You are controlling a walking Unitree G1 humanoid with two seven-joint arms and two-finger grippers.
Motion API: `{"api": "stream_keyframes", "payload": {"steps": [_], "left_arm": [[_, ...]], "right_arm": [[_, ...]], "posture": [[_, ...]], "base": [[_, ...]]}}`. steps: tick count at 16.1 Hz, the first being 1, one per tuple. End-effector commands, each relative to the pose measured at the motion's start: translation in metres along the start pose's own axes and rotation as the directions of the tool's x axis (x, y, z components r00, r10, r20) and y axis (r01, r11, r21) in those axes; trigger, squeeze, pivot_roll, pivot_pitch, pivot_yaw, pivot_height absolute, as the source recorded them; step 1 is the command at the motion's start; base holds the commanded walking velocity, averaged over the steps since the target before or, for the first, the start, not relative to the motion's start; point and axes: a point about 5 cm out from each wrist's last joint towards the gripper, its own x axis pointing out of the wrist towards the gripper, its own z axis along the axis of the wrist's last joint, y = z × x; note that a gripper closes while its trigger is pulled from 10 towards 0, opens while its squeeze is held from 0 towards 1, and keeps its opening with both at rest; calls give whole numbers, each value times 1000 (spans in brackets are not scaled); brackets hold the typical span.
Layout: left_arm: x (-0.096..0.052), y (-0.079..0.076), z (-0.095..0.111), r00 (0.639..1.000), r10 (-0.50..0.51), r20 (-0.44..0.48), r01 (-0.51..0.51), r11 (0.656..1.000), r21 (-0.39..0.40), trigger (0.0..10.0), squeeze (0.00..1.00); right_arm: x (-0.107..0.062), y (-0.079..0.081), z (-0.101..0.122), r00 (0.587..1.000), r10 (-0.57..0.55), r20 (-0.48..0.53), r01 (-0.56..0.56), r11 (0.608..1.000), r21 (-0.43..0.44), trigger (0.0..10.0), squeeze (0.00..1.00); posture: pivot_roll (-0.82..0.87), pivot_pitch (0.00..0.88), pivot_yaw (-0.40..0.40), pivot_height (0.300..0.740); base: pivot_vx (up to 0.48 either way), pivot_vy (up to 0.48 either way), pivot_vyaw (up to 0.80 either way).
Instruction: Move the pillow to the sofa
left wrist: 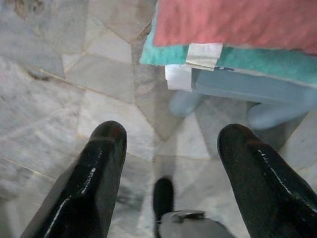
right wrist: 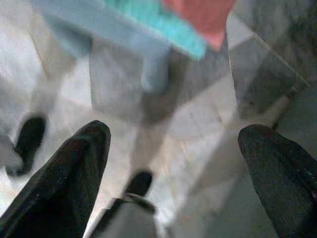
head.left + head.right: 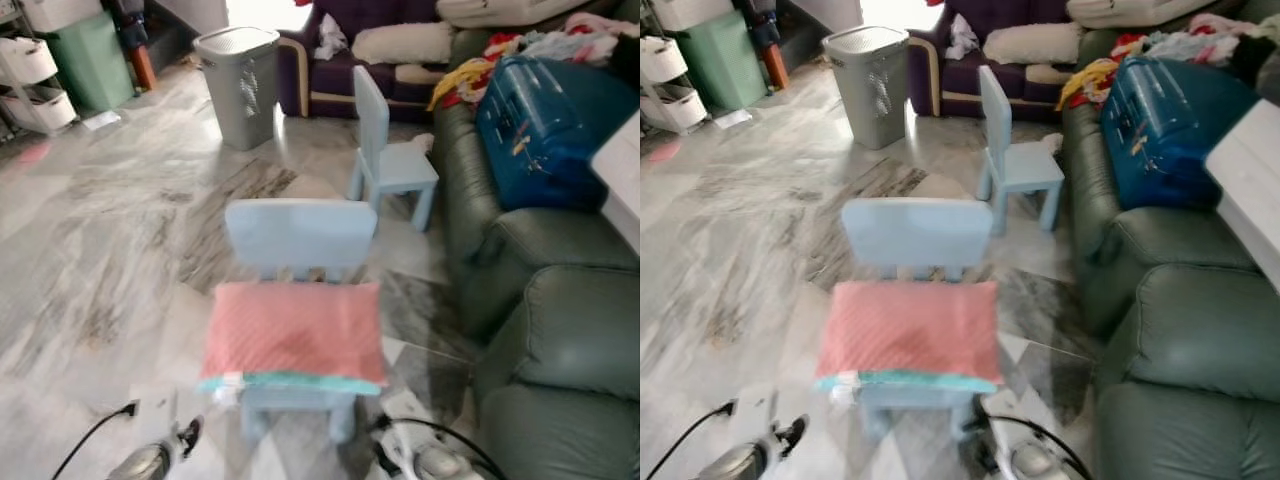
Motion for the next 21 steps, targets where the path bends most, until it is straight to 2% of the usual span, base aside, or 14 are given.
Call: {"api": "stream_keyframes", "payload": {"steps": [1,6,11,18,19,20,21], "left_arm": [[3,-8,8,1000,-19,21,19,1000,9,10000,0],[3,-8,7,1000,-21,23,21,1000,12,10000,0],[3,-8,7,1000,-16,24,16,1000,22,10000,0],[2,-7,5,1000,3,0,-3,996,89,10000,0],[3,-8,7,1000,-9,10,8,997,81,10000,0],[4,-13,19,997,-47,68,40,995,90,10000,0],[5,-17,26,992,-78,103,66,991,115,10000,0]], "right_arm": [[-2,-7,-11,999,-20,-37,20,1000,2,10000,0],[-2,-7,-11,999,-18,-38,18,1000,1,10000,0],[-2,-6,-11,999,-16,-39,16,1000,5,10000,0],[-2,-5,-12,999,-17,-36,17,1000,1,10000,0],[-3,-5,-12,999,-31,-20,32,999,32,10000,0],[-3,-5,-11,999,-43,24,40,994,103,10000,0],[-4,-8,-7,997,-46,60,38,992,123,10000,0]], "posture": [[-44,20,0,740],[-45,22,2,740],[-42,21,4,740],[-42,0,9,740],[-42,0,9,740],[-41,0,7,740],[-37,1,7,740]], "base": [[345,270,0],[327,270,0],[0,0,0],[0,0,0],[0,0,0],[0,0,0],[0,0,0]]}}
